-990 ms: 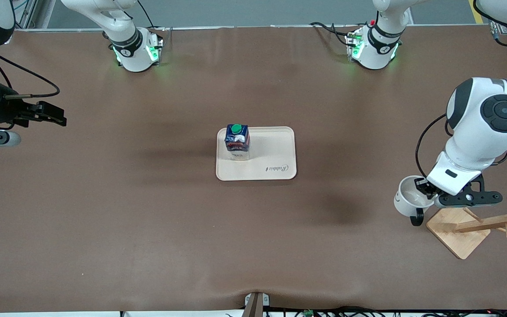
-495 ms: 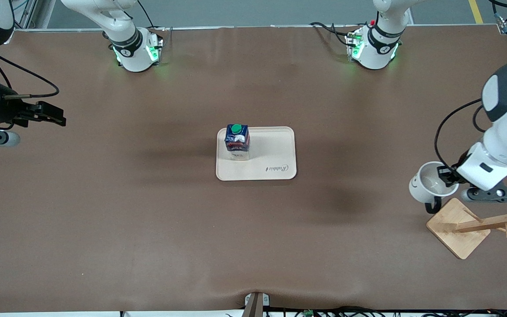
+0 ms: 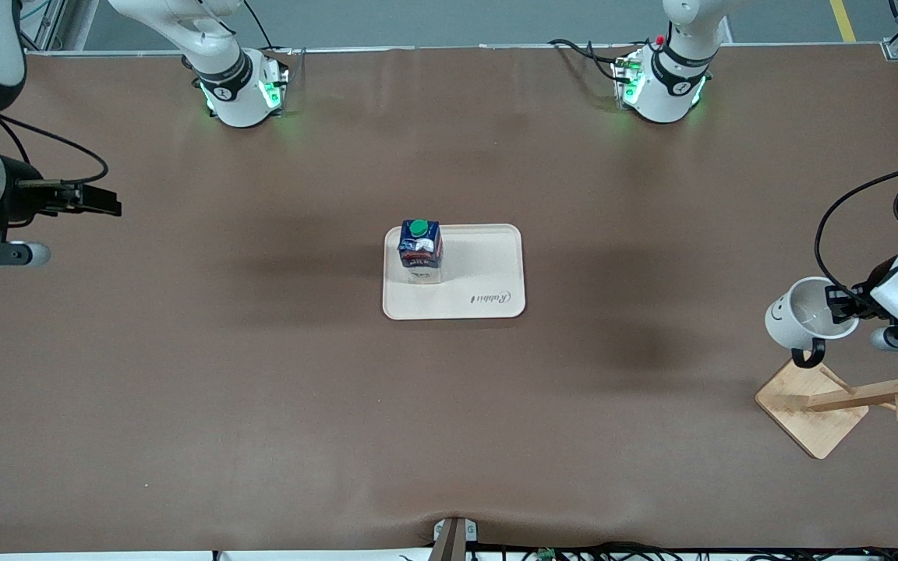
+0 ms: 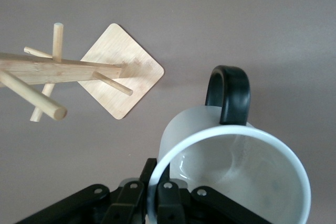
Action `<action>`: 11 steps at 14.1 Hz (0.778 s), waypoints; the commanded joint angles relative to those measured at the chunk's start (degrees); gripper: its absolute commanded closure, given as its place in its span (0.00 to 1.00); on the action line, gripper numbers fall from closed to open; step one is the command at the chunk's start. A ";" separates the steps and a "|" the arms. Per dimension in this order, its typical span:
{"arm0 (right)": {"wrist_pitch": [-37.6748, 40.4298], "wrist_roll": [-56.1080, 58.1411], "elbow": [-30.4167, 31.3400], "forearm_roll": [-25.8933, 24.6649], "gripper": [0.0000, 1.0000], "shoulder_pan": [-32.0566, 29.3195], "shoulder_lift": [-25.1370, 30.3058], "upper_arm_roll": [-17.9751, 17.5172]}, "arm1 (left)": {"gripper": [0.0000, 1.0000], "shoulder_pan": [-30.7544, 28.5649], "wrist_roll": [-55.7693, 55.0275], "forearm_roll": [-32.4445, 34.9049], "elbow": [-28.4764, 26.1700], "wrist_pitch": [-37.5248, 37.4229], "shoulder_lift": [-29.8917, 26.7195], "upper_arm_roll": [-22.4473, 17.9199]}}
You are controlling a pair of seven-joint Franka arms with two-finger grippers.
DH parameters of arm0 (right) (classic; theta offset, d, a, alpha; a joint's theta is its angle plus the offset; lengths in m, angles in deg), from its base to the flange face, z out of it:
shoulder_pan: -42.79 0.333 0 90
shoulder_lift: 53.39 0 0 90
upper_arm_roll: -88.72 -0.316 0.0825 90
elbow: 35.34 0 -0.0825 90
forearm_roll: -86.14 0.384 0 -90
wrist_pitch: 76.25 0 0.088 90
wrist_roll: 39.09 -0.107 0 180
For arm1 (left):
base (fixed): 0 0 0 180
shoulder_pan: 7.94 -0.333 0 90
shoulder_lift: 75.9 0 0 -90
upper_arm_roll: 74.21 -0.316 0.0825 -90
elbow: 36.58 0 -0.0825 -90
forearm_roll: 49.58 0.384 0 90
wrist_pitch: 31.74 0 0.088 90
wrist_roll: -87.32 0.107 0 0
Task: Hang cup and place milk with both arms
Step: 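Hook the mug handle onto the stand peg with the left gripper, then reach the right gripper to the milk carton while the left gripper releases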
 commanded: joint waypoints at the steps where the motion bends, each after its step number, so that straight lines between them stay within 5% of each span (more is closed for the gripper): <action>1: 0.56 -0.45 -0.23 1.19 0.00 3.54 -1.54 -0.72 | 1.00 -2.60 4.68 -0.97 1.30 -1.43 0.17 0.34; 6: -3.74 -18.35 -0.14 1.81 0.00 17.26 -1.63 -0.72 | 1.00 -3.41 6.19 -0.97 2.79 -1.43 0.17 0.34; 11: -6.65 -23.91 0.12 10.50 0.00 21.93 -5.75 -0.72 | 1.00 -4.72 6.11 -1.15 3.76 -1.43 0.17 0.34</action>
